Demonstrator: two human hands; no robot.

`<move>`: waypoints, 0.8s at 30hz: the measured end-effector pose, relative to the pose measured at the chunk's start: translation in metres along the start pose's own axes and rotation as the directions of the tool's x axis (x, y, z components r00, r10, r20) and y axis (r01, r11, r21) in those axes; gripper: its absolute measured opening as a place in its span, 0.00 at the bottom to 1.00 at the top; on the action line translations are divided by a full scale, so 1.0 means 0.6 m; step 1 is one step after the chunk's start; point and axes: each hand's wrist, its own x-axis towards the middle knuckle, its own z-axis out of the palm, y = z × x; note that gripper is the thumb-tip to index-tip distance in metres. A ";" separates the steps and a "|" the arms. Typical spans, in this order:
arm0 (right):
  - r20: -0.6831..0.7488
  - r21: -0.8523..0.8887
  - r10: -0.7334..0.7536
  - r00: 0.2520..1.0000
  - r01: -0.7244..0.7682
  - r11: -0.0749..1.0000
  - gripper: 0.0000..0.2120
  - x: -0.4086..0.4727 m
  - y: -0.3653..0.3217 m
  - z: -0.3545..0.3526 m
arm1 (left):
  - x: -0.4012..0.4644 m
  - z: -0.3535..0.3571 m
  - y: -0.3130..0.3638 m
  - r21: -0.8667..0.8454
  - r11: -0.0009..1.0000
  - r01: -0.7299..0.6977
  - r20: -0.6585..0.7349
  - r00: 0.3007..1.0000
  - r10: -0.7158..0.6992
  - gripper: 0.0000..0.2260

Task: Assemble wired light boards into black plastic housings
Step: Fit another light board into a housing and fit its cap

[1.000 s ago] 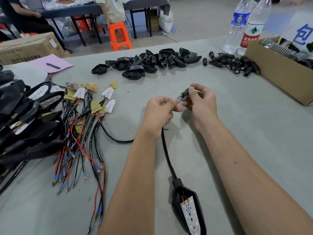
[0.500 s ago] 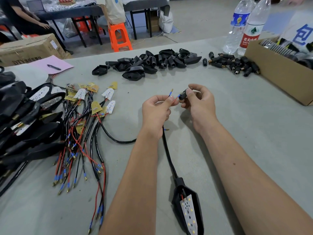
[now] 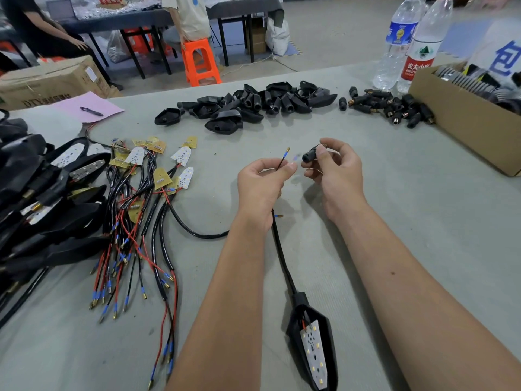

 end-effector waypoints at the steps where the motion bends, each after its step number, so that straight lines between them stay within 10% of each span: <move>1: 0.002 0.005 0.000 1.000 0.000 1.000 0.10 0.000 0.000 -0.001 | 0.000 0.000 0.000 0.000 1.000 0.000 -0.006 1.000 0.000 0.07; 24: 0.051 -0.010 -0.024 0.998 0.025 1.000 0.09 0.004 0.009 -0.002 | 0.006 0.003 0.002 0.135 0.990 0.039 0.004 0.999 -0.040 0.07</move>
